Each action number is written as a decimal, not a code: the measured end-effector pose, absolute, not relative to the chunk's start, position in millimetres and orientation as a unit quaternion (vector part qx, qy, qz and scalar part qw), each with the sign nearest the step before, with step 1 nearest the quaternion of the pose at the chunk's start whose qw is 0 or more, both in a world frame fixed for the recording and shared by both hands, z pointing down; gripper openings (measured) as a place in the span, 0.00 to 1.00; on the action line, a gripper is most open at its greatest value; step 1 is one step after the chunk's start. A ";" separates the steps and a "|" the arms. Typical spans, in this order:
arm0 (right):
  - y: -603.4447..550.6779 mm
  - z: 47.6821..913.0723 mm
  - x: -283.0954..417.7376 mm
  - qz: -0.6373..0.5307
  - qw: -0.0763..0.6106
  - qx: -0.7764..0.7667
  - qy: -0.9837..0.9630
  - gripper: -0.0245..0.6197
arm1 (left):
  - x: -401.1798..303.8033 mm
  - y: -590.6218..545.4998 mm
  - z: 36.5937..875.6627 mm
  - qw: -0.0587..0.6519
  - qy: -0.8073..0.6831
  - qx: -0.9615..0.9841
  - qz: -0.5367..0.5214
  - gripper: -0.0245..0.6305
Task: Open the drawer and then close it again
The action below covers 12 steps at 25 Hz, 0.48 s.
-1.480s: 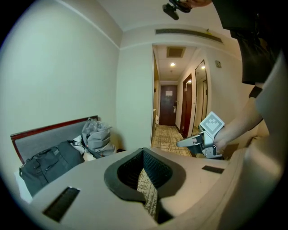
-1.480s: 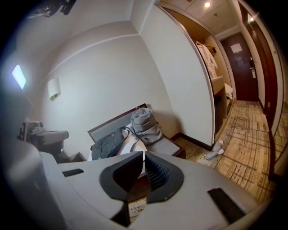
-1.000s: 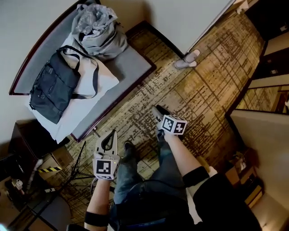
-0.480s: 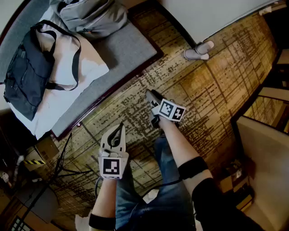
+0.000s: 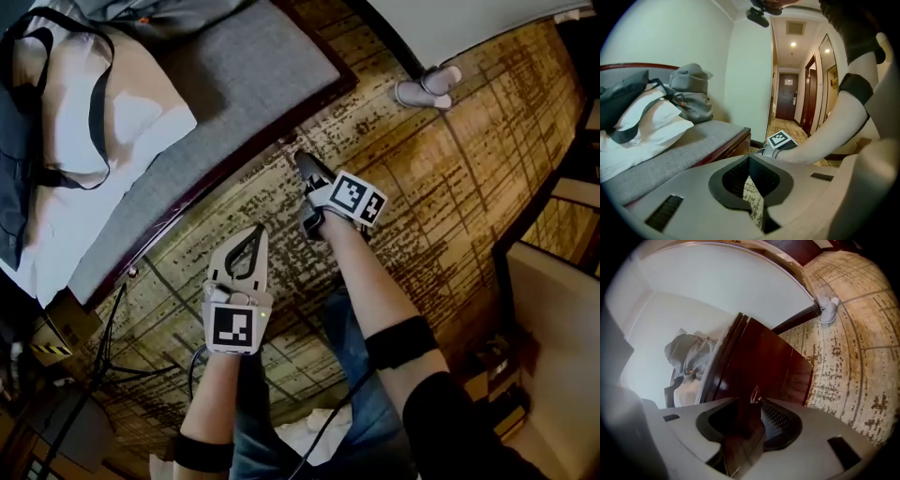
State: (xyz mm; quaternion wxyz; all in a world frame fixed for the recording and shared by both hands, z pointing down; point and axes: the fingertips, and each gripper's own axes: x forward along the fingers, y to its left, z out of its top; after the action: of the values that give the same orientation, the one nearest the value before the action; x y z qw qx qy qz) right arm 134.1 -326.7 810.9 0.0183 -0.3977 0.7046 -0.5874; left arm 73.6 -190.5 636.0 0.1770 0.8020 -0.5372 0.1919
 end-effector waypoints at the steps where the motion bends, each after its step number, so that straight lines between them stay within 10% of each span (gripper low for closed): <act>1: -330.0 816.8 133.5 -0.592 0.028 -0.397 0.701 0.30 | 74.3 -193.2 644.6 0.178 -0.537 0.802 0.190 0.04; 12: -355.2 839.8 111.2 -0.610 0.071 -0.376 0.694 0.21 | 82.5 -213.8 675.5 0.175 -0.529 0.811 0.181 0.04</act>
State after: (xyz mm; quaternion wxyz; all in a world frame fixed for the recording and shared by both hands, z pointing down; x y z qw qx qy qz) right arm 111.2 -355.2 839.8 0.0715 -0.3763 0.6939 -0.6098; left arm 82.5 -213.8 675.5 0.1746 0.8107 -0.5286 0.1812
